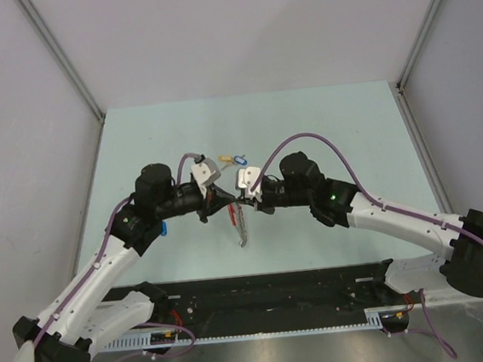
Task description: Put the keys on the keyring
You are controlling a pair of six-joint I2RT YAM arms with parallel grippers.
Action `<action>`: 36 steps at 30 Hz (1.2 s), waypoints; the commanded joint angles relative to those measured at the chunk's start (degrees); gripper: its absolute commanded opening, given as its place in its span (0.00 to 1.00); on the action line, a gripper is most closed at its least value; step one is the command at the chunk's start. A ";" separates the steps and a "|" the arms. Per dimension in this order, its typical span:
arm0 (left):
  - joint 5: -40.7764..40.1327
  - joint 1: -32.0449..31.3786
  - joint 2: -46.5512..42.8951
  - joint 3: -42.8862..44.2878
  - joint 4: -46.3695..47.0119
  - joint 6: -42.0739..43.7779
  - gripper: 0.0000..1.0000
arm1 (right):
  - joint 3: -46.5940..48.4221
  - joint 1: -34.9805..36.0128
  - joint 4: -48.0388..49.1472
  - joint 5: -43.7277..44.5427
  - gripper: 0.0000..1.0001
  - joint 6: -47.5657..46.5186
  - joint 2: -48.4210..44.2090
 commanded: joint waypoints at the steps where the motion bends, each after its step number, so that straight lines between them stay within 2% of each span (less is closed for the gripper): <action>1: 0.19 -0.60 -2.58 1.44 4.13 -0.69 0.05 | 2.15 1.04 -0.83 3.34 0.00 -0.37 -0.17; 2: -1.39 -0.60 -4.07 0.91 4.40 -0.25 0.22 | 2.15 1.21 -0.92 3.69 0.00 -0.46 -0.79; 4: -2.46 -0.51 -5.92 -1.46 5.45 0.36 0.33 | 2.15 1.56 -1.09 4.13 0.00 -0.64 -1.40; 5: -3.07 -0.51 -6.71 -2.25 6.41 0.80 0.43 | 2.24 1.65 -1.09 4.22 0.00 -0.72 -2.10; 7: -3.60 -0.51 -9.44 -4.71 7.47 1.33 0.49 | 2.15 1.65 -1.27 4.57 0.00 -0.90 -2.72; 13: -4.92 -0.51 -12.52 -7.97 10.20 3.70 0.48 | 1.72 1.74 -1.36 4.57 0.00 -0.11 -5.09; 15: -4.92 -0.51 -12.26 -8.58 10.81 4.58 0.44 | 1.37 1.65 -0.92 4.66 0.00 0.15 -6.14; 26: 1.75 -0.60 -8.92 -9.37 13.36 5.99 0.41 | -0.57 1.66 0.66 4.22 0.00 1.56 -8.97; 36: 4.83 -0.69 -7.60 -9.55 15.12 5.20 0.31 | -0.83 1.83 2.86 2.02 0.00 2.26 -8.62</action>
